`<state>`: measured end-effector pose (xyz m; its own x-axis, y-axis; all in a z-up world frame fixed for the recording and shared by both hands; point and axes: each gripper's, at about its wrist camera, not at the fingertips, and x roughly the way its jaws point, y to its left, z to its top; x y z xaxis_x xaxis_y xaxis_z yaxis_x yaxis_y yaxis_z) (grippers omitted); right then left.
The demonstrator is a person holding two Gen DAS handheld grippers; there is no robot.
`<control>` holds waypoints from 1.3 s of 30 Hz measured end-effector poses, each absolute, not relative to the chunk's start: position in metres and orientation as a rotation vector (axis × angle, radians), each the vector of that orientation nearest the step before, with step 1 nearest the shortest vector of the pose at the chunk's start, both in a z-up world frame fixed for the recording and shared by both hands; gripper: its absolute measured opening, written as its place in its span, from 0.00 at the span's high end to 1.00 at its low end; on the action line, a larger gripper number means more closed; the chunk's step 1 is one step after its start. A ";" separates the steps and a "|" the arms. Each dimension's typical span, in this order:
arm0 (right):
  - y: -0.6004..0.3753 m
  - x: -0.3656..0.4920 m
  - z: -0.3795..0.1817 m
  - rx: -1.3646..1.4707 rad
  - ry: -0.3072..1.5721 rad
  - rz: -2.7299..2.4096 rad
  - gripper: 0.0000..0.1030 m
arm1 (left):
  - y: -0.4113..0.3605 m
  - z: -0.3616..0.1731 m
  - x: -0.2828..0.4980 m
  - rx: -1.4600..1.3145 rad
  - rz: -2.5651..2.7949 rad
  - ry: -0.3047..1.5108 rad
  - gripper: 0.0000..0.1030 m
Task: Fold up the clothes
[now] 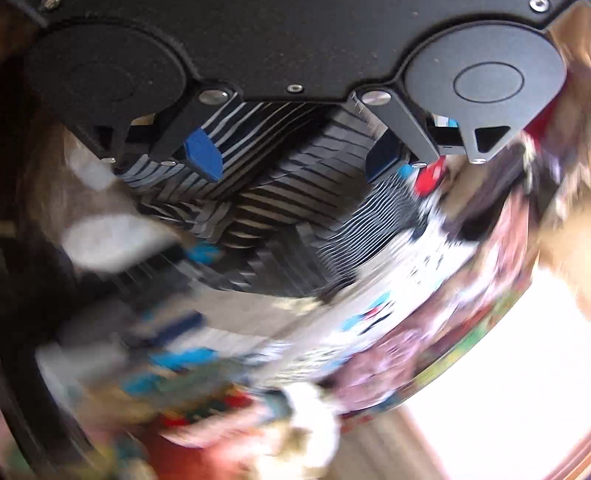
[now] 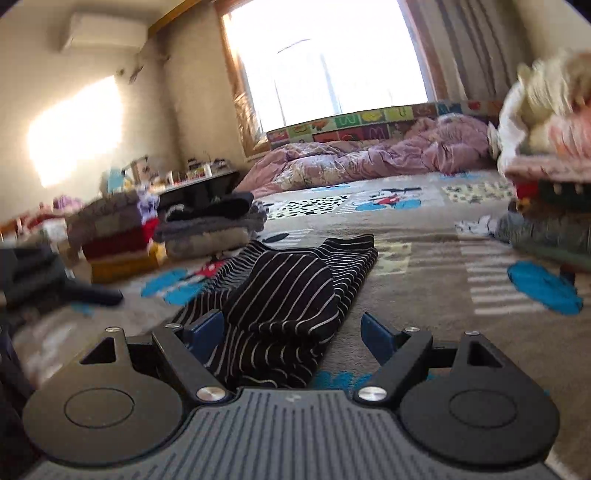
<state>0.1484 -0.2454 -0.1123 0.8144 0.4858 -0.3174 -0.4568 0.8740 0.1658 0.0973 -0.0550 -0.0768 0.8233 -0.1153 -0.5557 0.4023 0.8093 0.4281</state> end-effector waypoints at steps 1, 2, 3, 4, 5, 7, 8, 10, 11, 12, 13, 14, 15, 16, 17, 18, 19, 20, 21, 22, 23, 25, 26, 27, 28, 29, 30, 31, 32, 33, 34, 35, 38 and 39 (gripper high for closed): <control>-0.240 0.148 -0.112 0.044 0.362 0.500 0.23 | -0.044 -0.073 0.098 0.501 -0.285 0.540 0.17; -0.235 0.147 -0.112 0.008 0.363 0.494 0.24 | -0.034 -0.072 0.098 0.446 -0.281 0.540 0.17; -0.232 0.149 -0.112 -0.012 0.365 0.477 0.25 | -0.029 -0.072 0.098 0.413 -0.278 0.546 0.17; -0.230 0.150 -0.112 -0.031 0.367 0.460 0.25 | -0.024 -0.073 0.098 0.381 -0.274 0.552 0.17; -0.228 0.152 -0.112 -0.048 0.371 0.445 0.26 | -0.024 -0.076 0.095 0.372 -0.269 0.561 0.17; -0.225 0.157 -0.114 -0.058 0.384 0.429 0.30 | -0.023 -0.082 0.091 0.356 -0.259 0.580 0.17; -0.223 0.160 -0.115 -0.075 0.385 0.423 0.33 | -0.022 -0.086 0.091 0.355 -0.261 0.592 0.17; -0.217 0.164 -0.117 -0.113 0.387 0.411 0.38 | -0.021 -0.092 0.086 0.346 -0.269 0.608 0.17; -0.214 0.165 -0.119 -0.145 0.396 0.407 0.42 | -0.019 -0.094 0.086 0.339 -0.270 0.612 0.17; -0.212 0.166 -0.121 -0.169 0.413 0.398 0.43 | -0.017 -0.096 0.086 0.333 -0.272 0.615 0.17; -0.211 0.167 -0.123 -0.186 0.428 0.397 0.44 | -0.016 -0.098 0.086 0.327 -0.275 0.617 0.17; -0.210 0.168 -0.125 -0.197 0.441 0.396 0.46 | -0.013 -0.100 0.087 0.319 -0.278 0.616 0.17; -0.211 0.170 -0.125 -0.184 0.446 0.394 0.47 | -0.010 -0.101 0.088 0.312 -0.277 0.611 0.17; -0.212 0.171 -0.125 -0.170 0.450 0.392 0.48 | -0.008 -0.102 0.088 0.304 -0.276 0.608 0.17; -0.214 0.172 -0.125 -0.156 0.454 0.389 0.50 | -0.006 -0.104 0.089 0.296 -0.275 0.606 0.17; -0.215 0.174 -0.125 -0.143 0.458 0.387 0.51 | -0.004 -0.106 0.089 0.291 -0.273 0.604 0.17; -0.217 0.175 -0.125 -0.122 0.463 0.388 0.55 | -0.003 -0.108 0.089 0.292 -0.267 0.597 0.17; -0.221 0.178 -0.125 -0.071 0.470 0.399 0.59 | -0.002 -0.110 0.089 0.293 -0.262 0.591 0.17; -0.225 0.181 -0.125 -0.020 0.478 0.410 0.62 | -0.001 -0.111 0.089 0.296 -0.261 0.583 0.17; -0.228 0.184 -0.125 0.032 0.484 0.421 0.67 | 0.000 -0.112 0.089 0.297 -0.260 0.576 0.17; -0.232 0.187 -0.125 0.084 0.491 0.432 0.74 | 0.000 -0.113 0.089 0.299 -0.258 0.567 0.17; -0.241 0.192 -0.126 0.193 0.498 0.450 0.83 | 0.001 -0.115 0.090 0.298 -0.258 0.556 0.17; -0.245 0.195 -0.127 0.244 0.502 0.458 0.90 | 0.001 -0.116 0.091 0.296 -0.261 0.555 0.17; -0.249 0.197 -0.129 0.280 0.504 0.460 0.90 | 0.001 -0.117 0.092 0.295 -0.266 0.558 0.17; -0.252 0.198 -0.129 0.311 0.498 0.462 0.90 | 0.001 -0.119 0.092 0.295 -0.271 0.562 0.17; -0.255 0.199 -0.129 0.343 0.491 0.464 0.91 | 0.001 -0.121 0.093 0.298 -0.270 0.567 0.17; -0.259 0.200 -0.129 0.372 0.484 0.465 0.91 | 0.000 -0.122 0.093 0.302 -0.269 0.572 0.17; -0.262 0.201 -0.128 0.392 0.472 0.465 0.91 | 0.000 -0.124 0.093 0.305 -0.269 0.577 0.17; -0.265 0.202 -0.127 0.413 0.462 0.467 0.91 | -0.001 -0.125 0.094 0.308 -0.268 0.581 0.17; -0.269 0.203 -0.126 0.433 0.453 0.467 0.92 | 0.000 -0.126 0.093 0.302 -0.271 0.581 0.17; -0.272 0.204 -0.126 0.451 0.446 0.464 0.91 | 0.000 -0.126 0.091 0.299 -0.276 0.578 0.17; -0.274 0.205 -0.126 0.469 0.440 0.460 0.92 | -0.001 -0.126 0.089 0.303 -0.286 0.570 0.17; -0.282 0.209 -0.127 0.525 0.428 0.457 0.92 | -0.005 -0.124 0.088 0.324 -0.293 0.537 0.17; -0.284 0.210 -0.127 0.543 0.426 0.458 0.92 | -0.006 -0.124 0.088 0.321 -0.302 0.529 0.17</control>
